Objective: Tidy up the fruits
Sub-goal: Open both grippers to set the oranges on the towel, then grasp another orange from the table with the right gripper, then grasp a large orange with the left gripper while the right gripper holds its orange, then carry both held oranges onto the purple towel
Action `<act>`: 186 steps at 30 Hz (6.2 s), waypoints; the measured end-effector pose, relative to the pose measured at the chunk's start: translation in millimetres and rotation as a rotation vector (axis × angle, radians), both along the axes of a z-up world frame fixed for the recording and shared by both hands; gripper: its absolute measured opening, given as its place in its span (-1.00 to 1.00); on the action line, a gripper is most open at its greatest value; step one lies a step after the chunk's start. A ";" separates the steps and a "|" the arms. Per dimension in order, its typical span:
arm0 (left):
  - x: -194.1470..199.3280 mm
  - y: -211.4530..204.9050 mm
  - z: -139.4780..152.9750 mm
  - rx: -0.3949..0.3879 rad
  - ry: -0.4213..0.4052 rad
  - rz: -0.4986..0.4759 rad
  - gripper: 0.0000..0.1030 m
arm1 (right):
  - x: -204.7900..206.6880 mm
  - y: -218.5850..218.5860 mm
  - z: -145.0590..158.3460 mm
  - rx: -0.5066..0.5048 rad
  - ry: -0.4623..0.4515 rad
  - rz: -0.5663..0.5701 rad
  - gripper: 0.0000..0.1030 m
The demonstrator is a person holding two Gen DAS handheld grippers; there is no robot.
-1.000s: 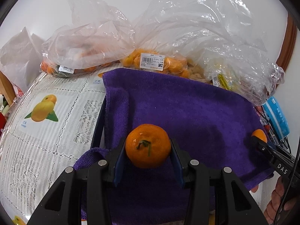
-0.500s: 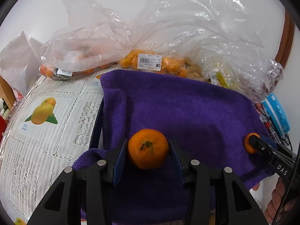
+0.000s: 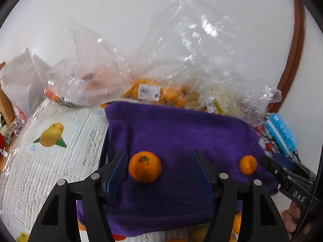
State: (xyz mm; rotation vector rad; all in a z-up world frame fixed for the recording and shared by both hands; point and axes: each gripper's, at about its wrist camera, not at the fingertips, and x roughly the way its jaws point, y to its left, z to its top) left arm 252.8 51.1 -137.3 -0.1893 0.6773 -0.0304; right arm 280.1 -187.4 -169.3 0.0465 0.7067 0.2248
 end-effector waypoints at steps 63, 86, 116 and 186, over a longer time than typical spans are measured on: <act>-149.7 -41.6 -41.0 0.043 0.169 -0.258 0.24 | -176.3 -19.4 -47.9 -0.075 0.106 -0.054 -0.31; -131.6 -69.1 -61.6 0.118 0.178 -0.228 0.11 | -178.4 -28.3 -58.1 -0.040 0.104 -0.010 -0.31; -142.3 -42.2 -60.6 -0.144 0.104 -0.333 -0.21 | -190.5 -24.3 -51.3 -0.021 0.023 0.061 -0.30; -5.4 3.1 -14.4 -0.068 -0.039 -0.048 -0.20 | -16.5 -50.8 25.7 0.104 -0.150 -0.054 -0.30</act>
